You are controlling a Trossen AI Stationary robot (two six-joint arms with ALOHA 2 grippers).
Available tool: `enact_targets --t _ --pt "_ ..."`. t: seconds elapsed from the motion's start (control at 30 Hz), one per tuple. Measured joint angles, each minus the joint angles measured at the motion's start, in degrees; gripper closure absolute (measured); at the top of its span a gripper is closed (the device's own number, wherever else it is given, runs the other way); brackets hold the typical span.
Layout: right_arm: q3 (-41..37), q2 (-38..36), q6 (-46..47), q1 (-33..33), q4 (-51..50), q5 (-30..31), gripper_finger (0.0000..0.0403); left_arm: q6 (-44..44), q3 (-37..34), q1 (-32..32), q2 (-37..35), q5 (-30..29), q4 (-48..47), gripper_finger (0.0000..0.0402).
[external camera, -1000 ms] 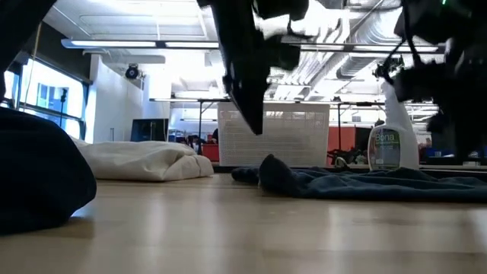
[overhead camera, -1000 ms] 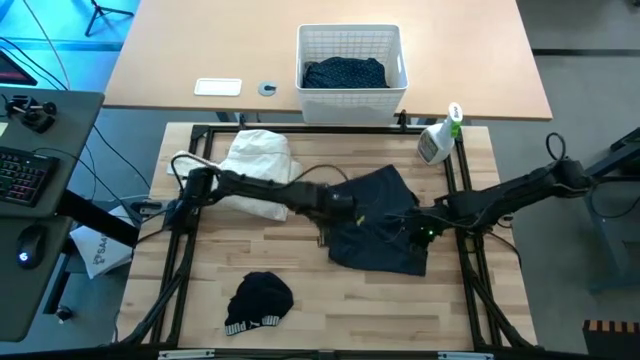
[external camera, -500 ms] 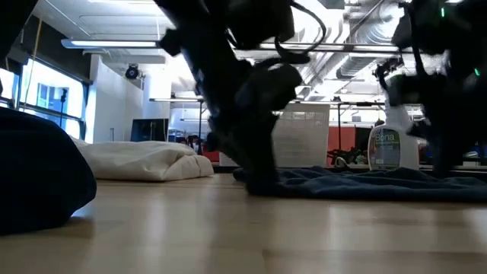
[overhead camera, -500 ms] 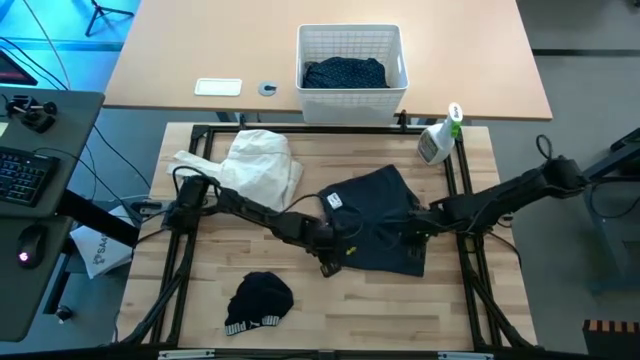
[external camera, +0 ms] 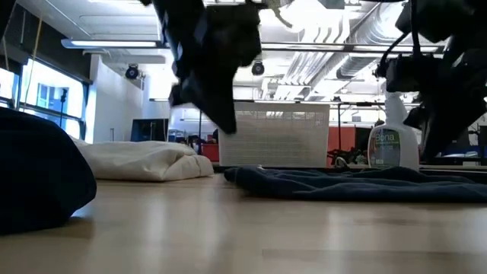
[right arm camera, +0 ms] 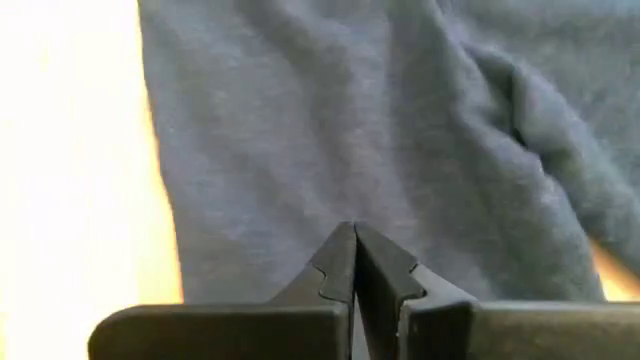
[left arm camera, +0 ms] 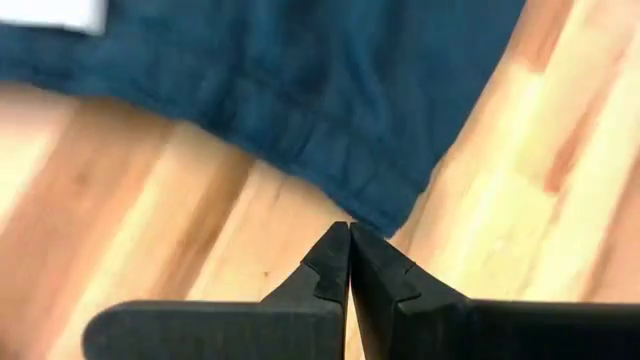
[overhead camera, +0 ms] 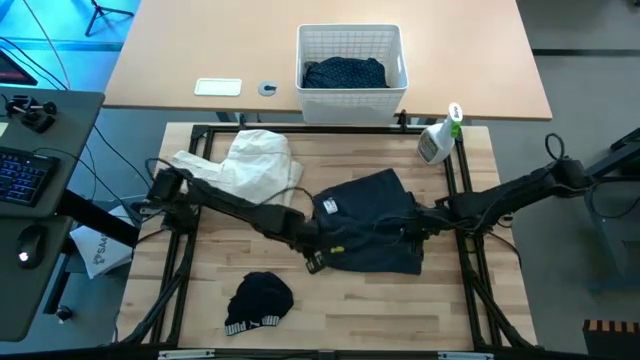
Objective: Fold laundry
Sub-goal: Fold the blue shorts
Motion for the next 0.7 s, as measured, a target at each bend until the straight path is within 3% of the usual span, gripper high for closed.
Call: enact_targets --t 0.17,0.33,0.53,0.7 --pt "0.0 -0.9 0.9 1.1 3.7 -5.9 0.0387 2.4 -0.1 0.4 -3.3 -1.1 4.1 0.0401" --pt "-0.1 0.4 -3.7 7.5 8.4 -12.4 0.0324 14.0 0.0 0.4 -2.2 3.1 11.3 0.0384" --pt "-0.1 3.8 -6.5 18.5 10.3 -5.6 0.0245 36.7 0.0 -0.4 0.9 11.5 14.0 0.031" --pt "-0.1 9.5 1.5 26.5 9.8 1.9 0.0228 50.7 -0.1 -1.1 3.6 12.1 15.1 0.0239"
